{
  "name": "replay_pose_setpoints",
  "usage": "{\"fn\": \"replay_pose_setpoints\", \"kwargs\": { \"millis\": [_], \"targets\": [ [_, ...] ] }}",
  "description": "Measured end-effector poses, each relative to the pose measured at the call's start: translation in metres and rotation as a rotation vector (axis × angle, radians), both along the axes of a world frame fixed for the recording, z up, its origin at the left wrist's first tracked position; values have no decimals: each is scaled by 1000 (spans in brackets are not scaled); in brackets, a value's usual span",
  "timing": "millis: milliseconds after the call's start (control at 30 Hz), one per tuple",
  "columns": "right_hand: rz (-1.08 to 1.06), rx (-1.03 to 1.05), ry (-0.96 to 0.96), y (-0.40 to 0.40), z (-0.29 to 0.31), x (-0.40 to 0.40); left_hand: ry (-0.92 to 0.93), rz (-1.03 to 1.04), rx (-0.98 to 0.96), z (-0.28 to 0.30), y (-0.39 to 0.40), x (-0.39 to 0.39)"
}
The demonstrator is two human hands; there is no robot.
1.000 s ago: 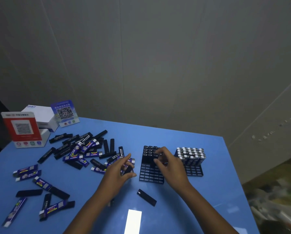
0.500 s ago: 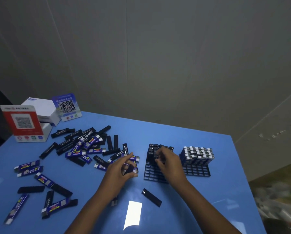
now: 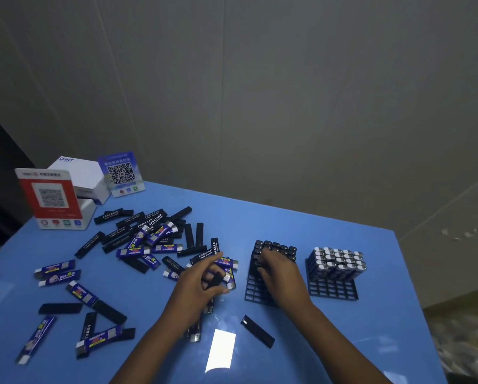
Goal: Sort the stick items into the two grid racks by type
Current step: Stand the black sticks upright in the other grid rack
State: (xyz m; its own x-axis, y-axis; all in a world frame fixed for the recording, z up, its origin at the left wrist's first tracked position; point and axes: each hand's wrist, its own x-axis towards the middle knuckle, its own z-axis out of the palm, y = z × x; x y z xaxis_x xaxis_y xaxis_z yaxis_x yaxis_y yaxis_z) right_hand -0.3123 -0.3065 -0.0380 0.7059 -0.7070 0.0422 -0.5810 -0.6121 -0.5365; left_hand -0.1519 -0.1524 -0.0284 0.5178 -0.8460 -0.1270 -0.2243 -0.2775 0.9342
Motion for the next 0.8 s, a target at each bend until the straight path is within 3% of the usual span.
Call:
{"fn": "replay_pose_setpoints", "kwargs": {
  "millis": [133,333,633,800],
  "targets": [
    [53,-91,25,0,2,0,17,-8,-3,6,-1,-2],
    [-2,-39,4,-7,9,-7,74,-24,-29,16,-8,-10],
    [-89,538,-307,-2,50,-28,2,-108,-44,26,-36,-29],
    [-100,586,-301,7,59,-38,-51,-205,-38,31,-52,-49]
  ]
}}
